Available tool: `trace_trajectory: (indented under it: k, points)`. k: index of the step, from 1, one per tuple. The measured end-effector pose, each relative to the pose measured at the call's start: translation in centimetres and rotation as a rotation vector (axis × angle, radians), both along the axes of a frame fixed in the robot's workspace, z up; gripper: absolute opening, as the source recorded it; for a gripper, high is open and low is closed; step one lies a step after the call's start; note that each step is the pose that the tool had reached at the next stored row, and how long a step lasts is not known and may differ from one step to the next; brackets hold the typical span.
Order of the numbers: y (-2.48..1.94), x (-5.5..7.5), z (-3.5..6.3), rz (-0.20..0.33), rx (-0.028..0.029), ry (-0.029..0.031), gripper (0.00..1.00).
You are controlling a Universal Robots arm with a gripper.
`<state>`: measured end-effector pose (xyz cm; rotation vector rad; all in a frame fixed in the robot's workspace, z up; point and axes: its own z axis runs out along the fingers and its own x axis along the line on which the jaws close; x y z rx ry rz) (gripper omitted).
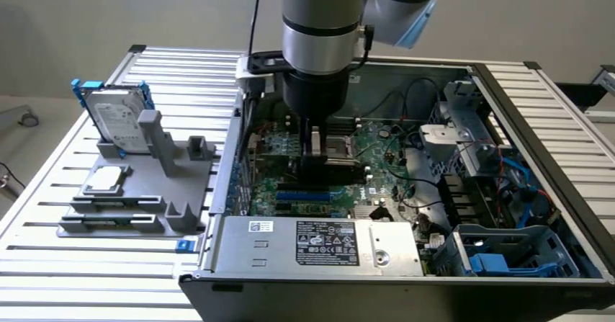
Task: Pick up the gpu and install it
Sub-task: 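Insert the gpu into the slot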
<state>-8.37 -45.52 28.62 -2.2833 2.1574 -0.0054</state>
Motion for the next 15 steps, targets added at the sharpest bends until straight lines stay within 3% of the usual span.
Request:
trace_trajectory:
  k: [9,15]
  points:
    - [-0.01,-0.31,-0.14,0.001,0.0003,0.0,0.26]
    - [-0.02,-0.28,-0.46,0.001,0.0051,-0.0005,0.26]
